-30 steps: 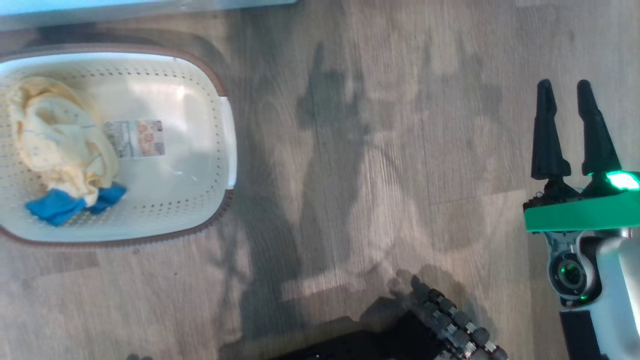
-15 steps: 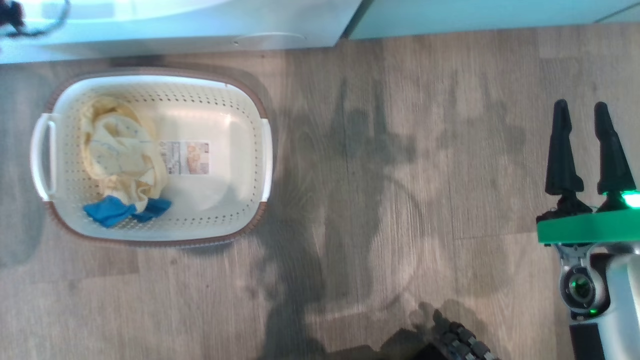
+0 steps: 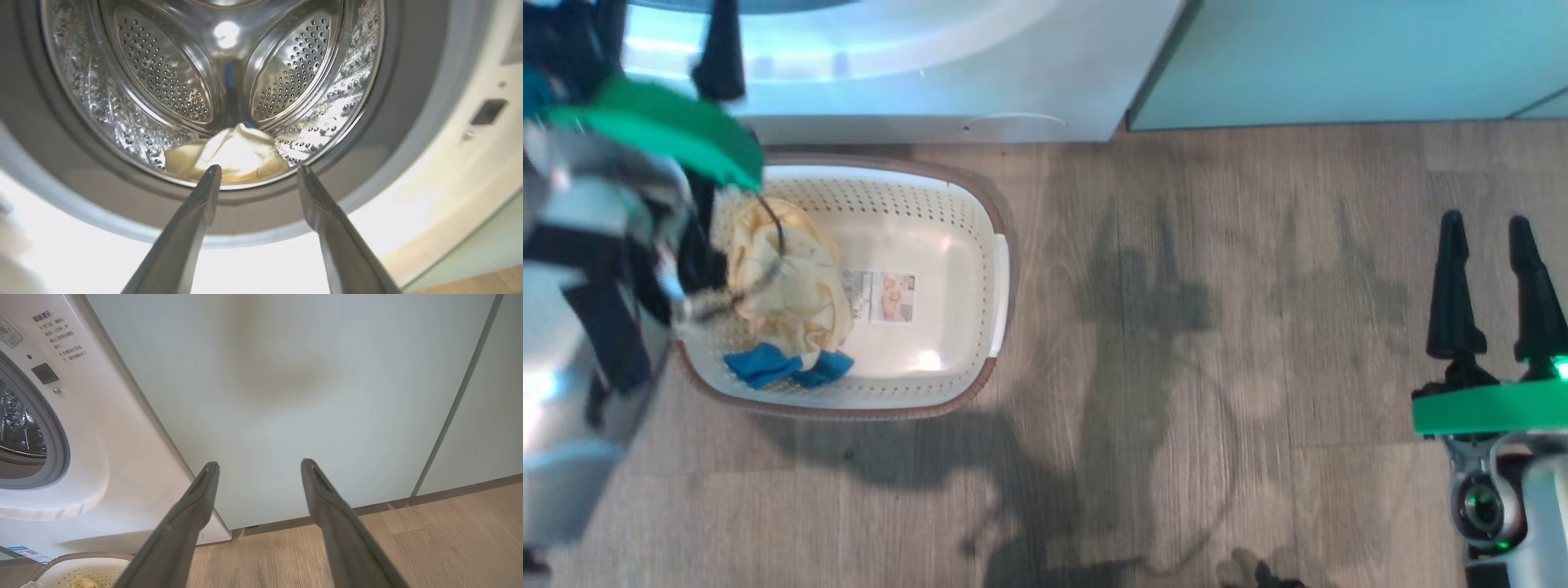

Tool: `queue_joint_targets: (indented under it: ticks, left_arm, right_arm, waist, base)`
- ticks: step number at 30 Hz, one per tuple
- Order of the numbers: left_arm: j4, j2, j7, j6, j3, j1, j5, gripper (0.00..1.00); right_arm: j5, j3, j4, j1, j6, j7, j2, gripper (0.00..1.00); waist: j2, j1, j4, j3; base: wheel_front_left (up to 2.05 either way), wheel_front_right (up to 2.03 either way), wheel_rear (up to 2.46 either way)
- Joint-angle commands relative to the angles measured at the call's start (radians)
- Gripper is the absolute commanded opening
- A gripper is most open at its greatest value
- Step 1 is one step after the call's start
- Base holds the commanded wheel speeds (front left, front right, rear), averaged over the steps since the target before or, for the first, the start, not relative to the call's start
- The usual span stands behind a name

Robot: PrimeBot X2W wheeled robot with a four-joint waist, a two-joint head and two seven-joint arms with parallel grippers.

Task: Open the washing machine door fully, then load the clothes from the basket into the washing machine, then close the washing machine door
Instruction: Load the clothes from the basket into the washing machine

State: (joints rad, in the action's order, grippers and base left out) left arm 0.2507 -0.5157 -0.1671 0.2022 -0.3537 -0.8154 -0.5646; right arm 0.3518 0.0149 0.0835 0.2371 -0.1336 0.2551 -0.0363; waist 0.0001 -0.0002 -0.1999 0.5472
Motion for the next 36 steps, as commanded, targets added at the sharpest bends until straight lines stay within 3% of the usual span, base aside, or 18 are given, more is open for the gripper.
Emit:
queue_joint_targets:
  ticks: [1, 8, 16, 24, 36]
  left_arm:
    - [-0.088, -0.060, -0.008, 0.034, 0.047, 0.047, 0.003, 1.00]
    - [-0.285, -0.066, -0.036, 0.170, 0.053, 0.290, 0.046, 1.00]
    - [-0.403, -0.040, -0.067, 0.262, 0.043, 0.516, 0.072, 1.00]
    - [-0.417, 0.002, -0.082, 0.287, 0.016, 0.633, 0.078, 1.00]
    - [-0.345, 0.064, -0.091, 0.264, -0.055, 0.734, 0.087, 1.00]
  right_arm:
    - [-0.014, 0.006, -0.032, -0.026, 0.003, 0.007, -0.014, 1.00]
    - [-0.052, -0.021, -0.038, -0.075, 0.003, 0.007, -0.014, 1.00]
    - [-0.107, -0.029, -0.037, -0.138, 0.003, 0.007, -0.016, 1.00]
    - [-0.127, -0.031, -0.050, -0.186, 0.003, -0.016, -0.021, 1.00]
    - [-0.139, -0.036, -0.095, -0.323, 0.003, -0.075, -0.016, 1.00]
  waist:
    - [-0.0001, 0.0002, 0.018, -0.027]
    - [-0.0001, 0.0002, 0.062, -0.086]
    - [-0.0001, 0.0002, 0.113, -0.180]
    - [-0.0001, 0.0002, 0.144, -0.251]
    - [-0.0001, 0.0002, 0.190, -0.392]
  base:
    - [0.00, 0.00, 0.00]
    - [0.00, 0.00, 0.00]
    - [0.00, 0.00, 0.00]
    - [0.00, 0.00, 0.00]
    - [0.00, 0.00, 0.00]
